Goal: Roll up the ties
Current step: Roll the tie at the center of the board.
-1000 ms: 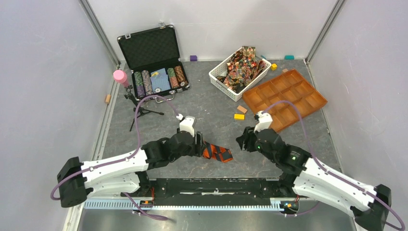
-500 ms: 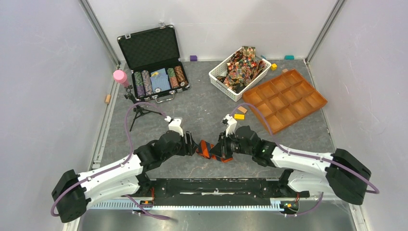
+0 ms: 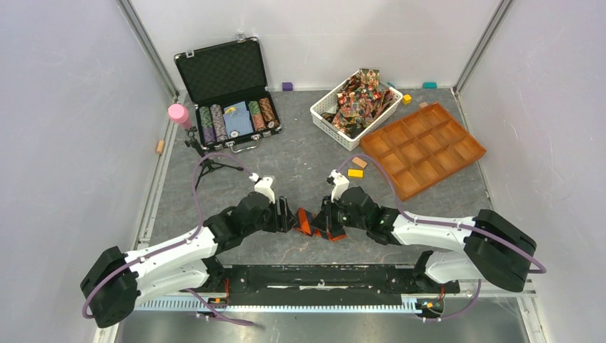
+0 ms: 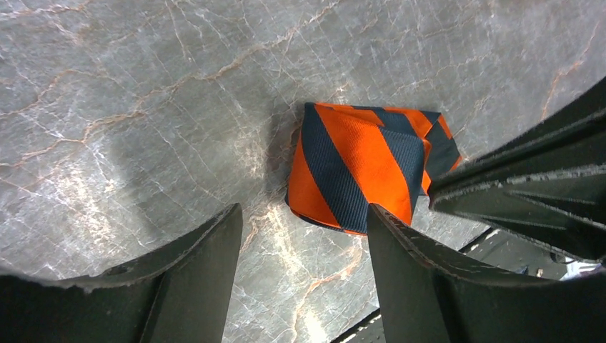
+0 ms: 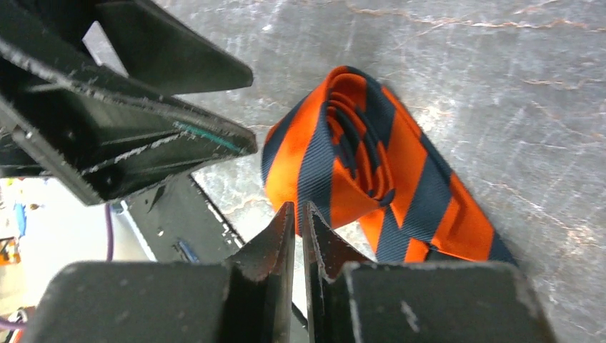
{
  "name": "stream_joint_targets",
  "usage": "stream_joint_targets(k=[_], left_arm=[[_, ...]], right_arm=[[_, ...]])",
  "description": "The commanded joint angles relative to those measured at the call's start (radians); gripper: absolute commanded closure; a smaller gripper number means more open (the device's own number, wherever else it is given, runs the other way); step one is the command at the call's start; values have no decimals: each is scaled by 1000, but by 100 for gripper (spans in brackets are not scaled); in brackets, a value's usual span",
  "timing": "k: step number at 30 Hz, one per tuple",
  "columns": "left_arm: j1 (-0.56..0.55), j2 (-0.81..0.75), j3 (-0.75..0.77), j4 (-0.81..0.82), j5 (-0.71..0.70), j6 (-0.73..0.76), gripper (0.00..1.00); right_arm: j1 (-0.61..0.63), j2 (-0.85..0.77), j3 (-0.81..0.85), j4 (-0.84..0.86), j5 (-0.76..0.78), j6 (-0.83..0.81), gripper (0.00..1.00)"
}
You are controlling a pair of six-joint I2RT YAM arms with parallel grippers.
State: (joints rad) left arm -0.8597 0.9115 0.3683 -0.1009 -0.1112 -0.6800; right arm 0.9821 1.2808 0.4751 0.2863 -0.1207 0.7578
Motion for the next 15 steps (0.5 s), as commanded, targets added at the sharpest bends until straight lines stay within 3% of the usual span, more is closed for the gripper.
stream_joint_targets(k=[1,15], left_arm=[[4,36,17,53,50,55,29],[4,141,45,96,134,70,30]], right_arm=[[4,31,55,-47,99,-22,87],[4,44,80,-179,222,-48,87]])
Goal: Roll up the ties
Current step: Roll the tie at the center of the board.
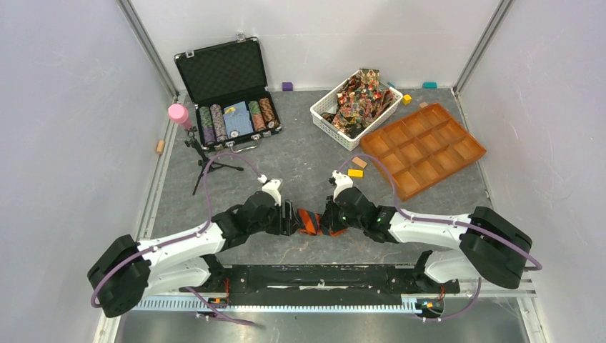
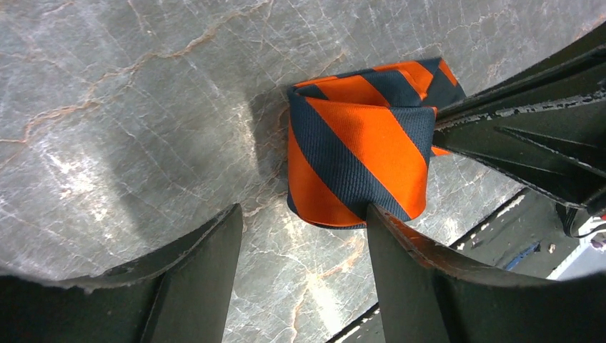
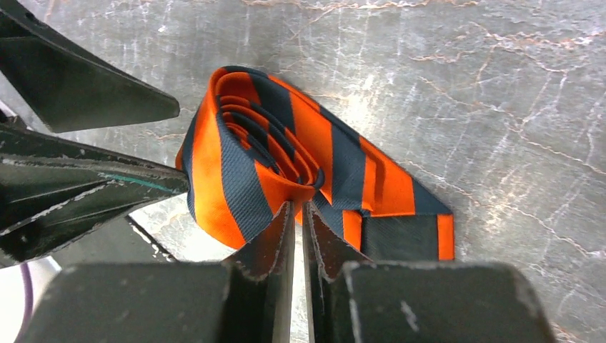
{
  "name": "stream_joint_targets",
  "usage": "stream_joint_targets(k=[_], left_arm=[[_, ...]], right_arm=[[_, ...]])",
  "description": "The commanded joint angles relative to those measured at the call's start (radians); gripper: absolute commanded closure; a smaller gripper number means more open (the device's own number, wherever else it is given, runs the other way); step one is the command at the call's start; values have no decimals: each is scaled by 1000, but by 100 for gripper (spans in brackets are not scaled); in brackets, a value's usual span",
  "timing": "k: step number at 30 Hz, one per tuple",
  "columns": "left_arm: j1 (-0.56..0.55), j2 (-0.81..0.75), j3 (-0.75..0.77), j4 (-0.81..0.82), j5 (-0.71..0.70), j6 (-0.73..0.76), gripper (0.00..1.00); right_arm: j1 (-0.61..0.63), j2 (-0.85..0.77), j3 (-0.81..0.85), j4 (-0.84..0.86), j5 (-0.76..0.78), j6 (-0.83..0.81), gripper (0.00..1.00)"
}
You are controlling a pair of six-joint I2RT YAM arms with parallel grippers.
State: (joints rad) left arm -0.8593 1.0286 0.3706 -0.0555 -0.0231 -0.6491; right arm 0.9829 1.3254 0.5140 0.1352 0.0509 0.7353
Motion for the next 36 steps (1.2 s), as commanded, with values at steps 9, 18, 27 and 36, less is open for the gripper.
stream_joint_targets(k=[9,18,27,36], left_arm=[[3,-31,95,-29,6,28,30],[10,-272,240,-321,-240,-58,25],[62,-361,357,-672,-472,-252,3],[67,-457,336,-752,-512,-300,0]], right_arm=[[3,-138,85,-93,86,-258,72],[5,-100,226,-166,-132,-674,2],[46,123,388,-280,-199,-880,2],[94,227,404,-261,-178,-946,2]])
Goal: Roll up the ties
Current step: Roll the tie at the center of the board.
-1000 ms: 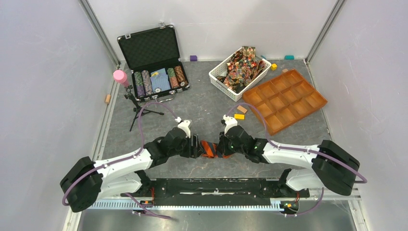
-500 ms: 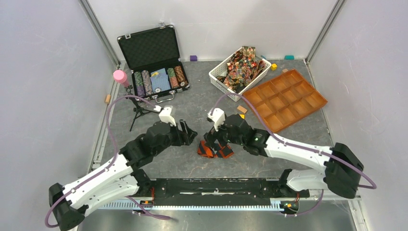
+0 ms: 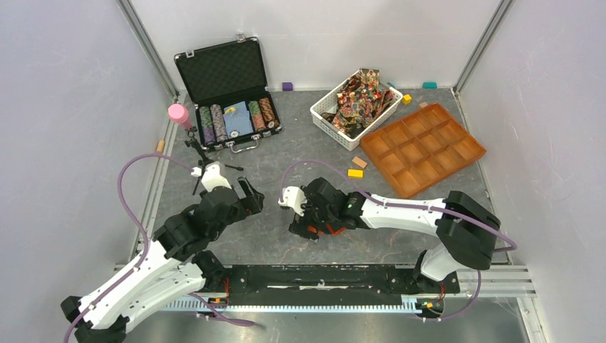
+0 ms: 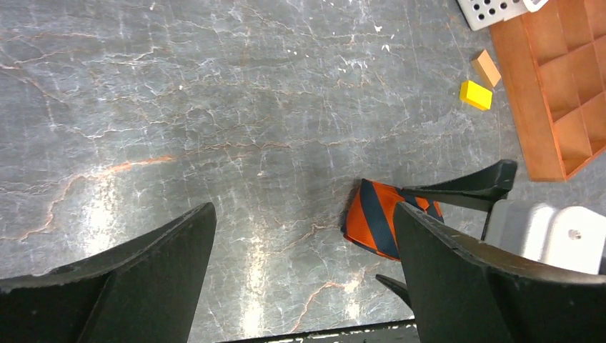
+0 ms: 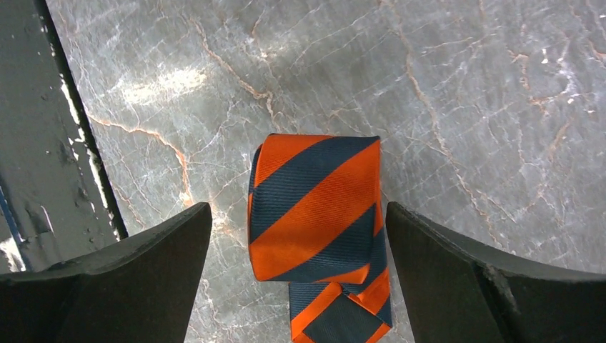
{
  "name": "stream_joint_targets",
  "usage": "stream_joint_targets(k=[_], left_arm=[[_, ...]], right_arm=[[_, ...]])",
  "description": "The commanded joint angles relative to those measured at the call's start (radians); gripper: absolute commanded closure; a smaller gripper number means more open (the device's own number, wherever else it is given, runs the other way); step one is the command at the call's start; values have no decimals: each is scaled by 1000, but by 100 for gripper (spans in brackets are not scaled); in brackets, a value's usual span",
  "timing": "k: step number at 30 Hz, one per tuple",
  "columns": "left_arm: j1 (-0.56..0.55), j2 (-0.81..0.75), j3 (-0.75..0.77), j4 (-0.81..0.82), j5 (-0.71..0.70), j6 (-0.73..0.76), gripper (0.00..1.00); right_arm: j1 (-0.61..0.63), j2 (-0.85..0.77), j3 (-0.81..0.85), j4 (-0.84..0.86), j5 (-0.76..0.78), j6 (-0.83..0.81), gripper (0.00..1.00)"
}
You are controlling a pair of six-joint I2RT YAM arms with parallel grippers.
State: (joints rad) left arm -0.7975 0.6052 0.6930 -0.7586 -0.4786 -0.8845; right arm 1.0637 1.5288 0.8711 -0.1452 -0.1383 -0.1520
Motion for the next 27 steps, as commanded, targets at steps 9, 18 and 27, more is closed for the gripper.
stream_joint_targets(k=[9,18,27], left_arm=[[6,-89,-6,-76,-64,-73,0],[6,-97,-15,-77,-60,-68,0],[6,-94,-11,-69,-60,-62,0]], right_arm=[[15,123,76,-2,68,-97,2],[15,200,104,-37,54,-119,2],[12,254,127,-104,-10,-132,9]])
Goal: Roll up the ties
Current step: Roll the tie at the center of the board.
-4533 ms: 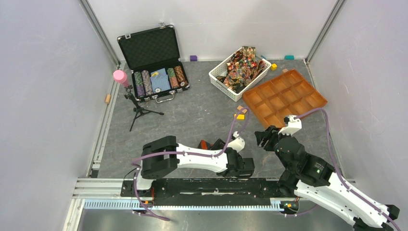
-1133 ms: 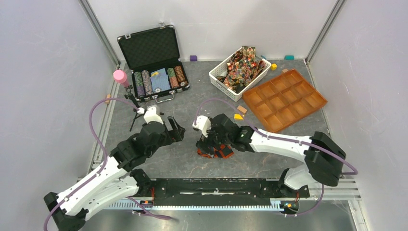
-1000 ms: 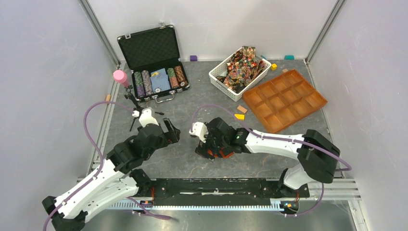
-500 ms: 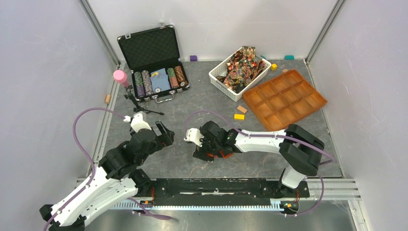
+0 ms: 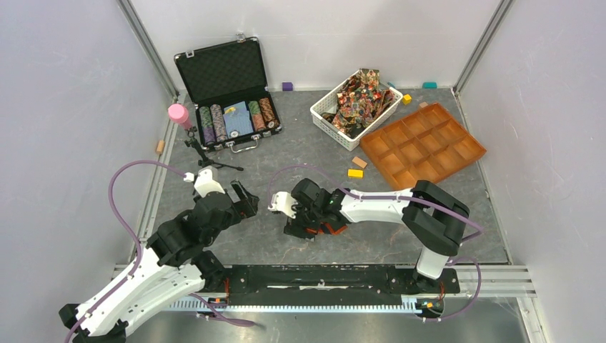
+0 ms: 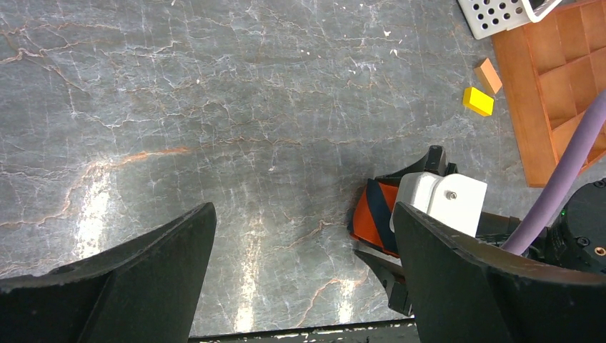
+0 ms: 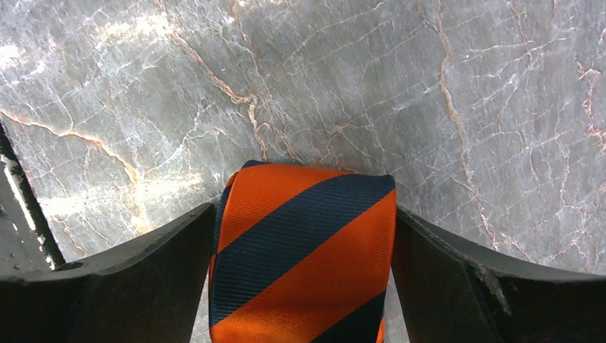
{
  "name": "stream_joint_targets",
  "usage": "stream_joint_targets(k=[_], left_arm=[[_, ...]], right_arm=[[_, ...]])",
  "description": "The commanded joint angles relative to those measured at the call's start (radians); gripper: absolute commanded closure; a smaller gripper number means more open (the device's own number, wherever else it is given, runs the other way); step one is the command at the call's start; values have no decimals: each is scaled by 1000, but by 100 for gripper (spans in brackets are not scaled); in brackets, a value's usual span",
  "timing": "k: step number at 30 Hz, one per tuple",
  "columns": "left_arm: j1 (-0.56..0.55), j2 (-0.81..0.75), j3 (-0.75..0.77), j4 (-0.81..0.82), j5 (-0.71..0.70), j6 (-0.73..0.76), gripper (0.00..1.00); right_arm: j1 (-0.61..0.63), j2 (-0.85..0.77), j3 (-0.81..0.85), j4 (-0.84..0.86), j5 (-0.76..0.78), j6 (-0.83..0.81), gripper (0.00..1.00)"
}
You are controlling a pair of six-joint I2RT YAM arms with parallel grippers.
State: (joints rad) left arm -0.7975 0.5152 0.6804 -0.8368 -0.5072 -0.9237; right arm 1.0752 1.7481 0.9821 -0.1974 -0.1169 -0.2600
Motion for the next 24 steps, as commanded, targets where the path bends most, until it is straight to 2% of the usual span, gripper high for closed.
stream_joint_targets(k=[1,10,14,20,24], left_arm=[[6,-4,0,10,-31,-23,0],[6,2,0,18,-27,-20,0],[6,4,2,22,-27,-18,0],[6,16,7,29,-25,-15,0],[5,23,10,34,-24,-12,0]], right_arm=[[0,36,14,-58,-41,-20,10],[-29,31,-34,-62,-93,10,12],[-49,34,-42,-69,-113,13,18],[-60,40,-37,-68,-111,13,34],[-60,51,-29,-69,-113,15,39]])
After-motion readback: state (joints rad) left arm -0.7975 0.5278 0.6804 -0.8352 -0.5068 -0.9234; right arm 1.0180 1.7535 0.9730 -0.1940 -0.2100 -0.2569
